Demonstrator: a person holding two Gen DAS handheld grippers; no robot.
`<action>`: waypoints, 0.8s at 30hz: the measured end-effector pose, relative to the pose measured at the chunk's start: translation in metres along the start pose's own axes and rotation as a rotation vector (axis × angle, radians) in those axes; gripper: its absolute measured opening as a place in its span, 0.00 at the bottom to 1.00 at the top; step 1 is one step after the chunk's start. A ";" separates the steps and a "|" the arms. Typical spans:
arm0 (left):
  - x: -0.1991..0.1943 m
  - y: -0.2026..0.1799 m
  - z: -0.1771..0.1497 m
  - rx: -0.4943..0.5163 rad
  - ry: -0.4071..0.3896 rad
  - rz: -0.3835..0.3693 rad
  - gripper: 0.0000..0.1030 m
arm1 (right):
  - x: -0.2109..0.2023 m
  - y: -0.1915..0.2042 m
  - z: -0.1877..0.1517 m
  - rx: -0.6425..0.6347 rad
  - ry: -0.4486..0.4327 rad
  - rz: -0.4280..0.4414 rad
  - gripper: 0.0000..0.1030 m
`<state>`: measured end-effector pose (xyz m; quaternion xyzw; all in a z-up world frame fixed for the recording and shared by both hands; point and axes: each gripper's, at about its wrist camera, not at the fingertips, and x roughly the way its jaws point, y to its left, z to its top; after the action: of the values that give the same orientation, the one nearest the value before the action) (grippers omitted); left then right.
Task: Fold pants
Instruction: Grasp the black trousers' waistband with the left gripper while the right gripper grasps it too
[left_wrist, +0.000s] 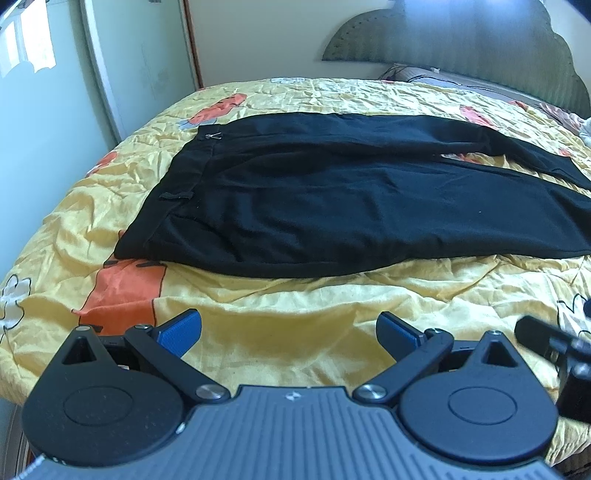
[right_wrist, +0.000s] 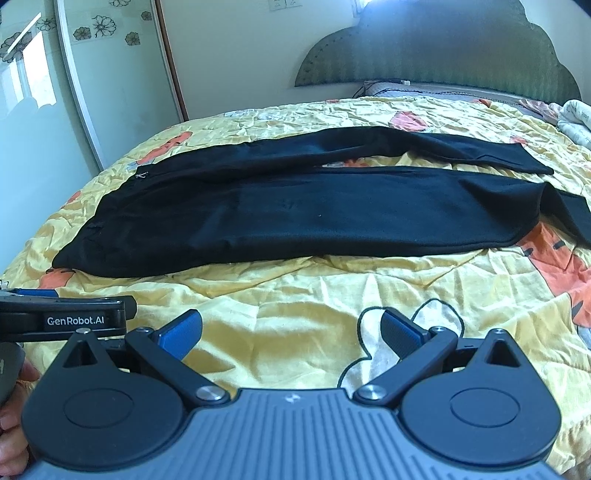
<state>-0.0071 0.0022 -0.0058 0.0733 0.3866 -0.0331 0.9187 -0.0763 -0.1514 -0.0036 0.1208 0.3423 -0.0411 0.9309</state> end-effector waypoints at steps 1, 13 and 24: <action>0.000 0.001 0.002 0.000 -0.005 -0.007 0.99 | 0.000 0.000 0.002 -0.008 -0.011 0.000 1.00; 0.037 0.051 0.076 -0.061 -0.058 0.021 0.96 | 0.062 0.009 0.126 -0.489 -0.230 0.277 1.00; 0.105 0.091 0.155 -0.155 -0.013 0.105 0.97 | 0.278 0.042 0.256 -0.574 0.130 0.582 1.00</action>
<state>0.1860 0.0666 0.0361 0.0219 0.3775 0.0446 0.9247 0.3031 -0.1735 0.0137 -0.0495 0.3493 0.3287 0.8760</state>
